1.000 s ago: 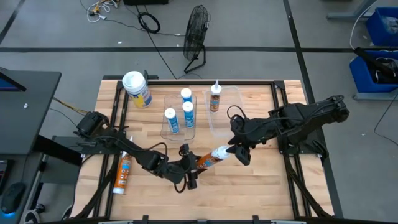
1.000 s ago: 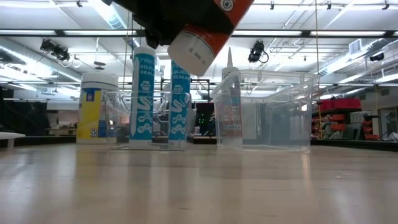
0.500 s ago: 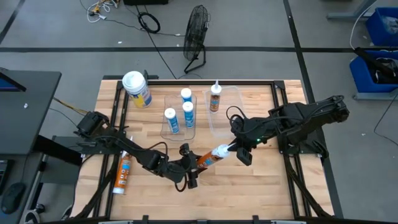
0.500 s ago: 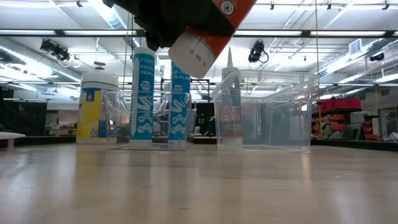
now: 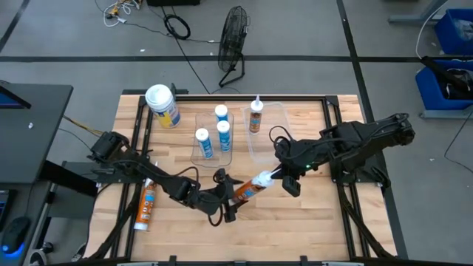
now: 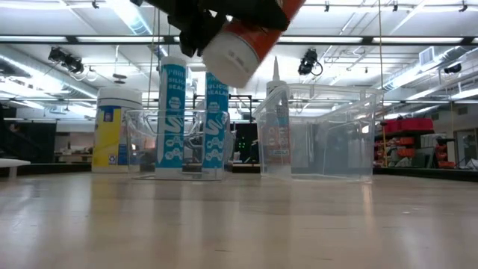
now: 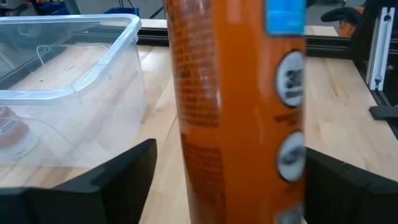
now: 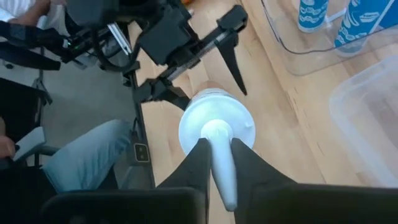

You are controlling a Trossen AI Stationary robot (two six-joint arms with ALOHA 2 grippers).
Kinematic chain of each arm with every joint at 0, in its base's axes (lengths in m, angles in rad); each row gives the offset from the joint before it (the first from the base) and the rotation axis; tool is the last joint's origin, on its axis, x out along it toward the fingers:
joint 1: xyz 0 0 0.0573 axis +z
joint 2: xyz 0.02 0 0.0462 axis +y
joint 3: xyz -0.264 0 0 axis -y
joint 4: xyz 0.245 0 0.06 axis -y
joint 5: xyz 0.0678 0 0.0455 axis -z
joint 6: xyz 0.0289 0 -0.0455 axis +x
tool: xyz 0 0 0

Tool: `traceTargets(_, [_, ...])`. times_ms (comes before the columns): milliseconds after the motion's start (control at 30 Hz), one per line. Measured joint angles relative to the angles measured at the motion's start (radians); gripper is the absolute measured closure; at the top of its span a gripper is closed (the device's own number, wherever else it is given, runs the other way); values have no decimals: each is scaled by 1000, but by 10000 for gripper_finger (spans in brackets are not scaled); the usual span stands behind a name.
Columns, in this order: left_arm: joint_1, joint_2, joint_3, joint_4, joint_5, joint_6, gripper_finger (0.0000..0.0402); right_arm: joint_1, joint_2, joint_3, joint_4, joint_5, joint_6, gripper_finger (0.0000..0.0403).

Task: Pick & place silicon tubes, Sealant and Lysol wipes
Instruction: Put the right orange sealant into the right transparent bin

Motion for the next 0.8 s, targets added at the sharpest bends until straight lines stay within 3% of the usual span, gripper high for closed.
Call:
traceTargets(300, [0,-31,-2,-81,1,-3,51,-15,0,42,-149,33,23,379])
traceTargets(633, [-7,-65,-2,-278,47,-119,49,-78,-1,301,-393,138,21,379])
traceTargets(800, [-7,-65,-2,-337,49,-191,49,-155,14,414,-525,239,-11,380])
